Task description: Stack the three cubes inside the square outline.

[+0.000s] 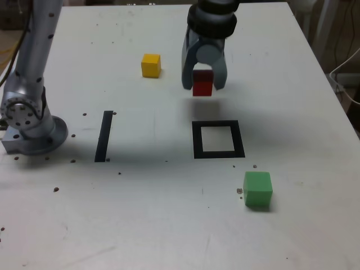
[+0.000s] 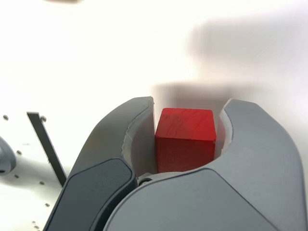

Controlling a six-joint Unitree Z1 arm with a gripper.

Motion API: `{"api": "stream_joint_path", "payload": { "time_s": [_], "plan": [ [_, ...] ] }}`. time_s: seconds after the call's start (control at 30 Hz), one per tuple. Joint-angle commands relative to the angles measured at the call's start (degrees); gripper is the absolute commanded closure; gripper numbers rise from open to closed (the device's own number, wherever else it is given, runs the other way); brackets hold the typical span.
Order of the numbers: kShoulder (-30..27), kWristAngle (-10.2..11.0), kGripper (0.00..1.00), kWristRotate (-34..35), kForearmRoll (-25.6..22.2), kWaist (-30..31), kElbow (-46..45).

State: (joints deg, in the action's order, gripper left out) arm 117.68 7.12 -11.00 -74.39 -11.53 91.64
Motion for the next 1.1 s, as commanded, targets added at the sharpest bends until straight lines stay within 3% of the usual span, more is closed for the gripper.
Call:
{"api": "stream_joint_path", "payload": {
  "time_s": [0.0,0.23,0.53,0.93,1.07],
  "plan": [
    [-1.04,-0.24,0.75,1.02,0.15,1.45,-1.23],
    [-3.81,-0.71,0.75,6.24,0.42,8.04,-3.92],
    [-2.11,-2.63,0.75,12.16,1.2,16.54,-1.34],
    [1.35,-2.82,0.75,12.84,3.33,16.93,-1.03],
    [2.41,-3.88,0.75,12.84,3.83,16.71,-1.19]
  ]
}}
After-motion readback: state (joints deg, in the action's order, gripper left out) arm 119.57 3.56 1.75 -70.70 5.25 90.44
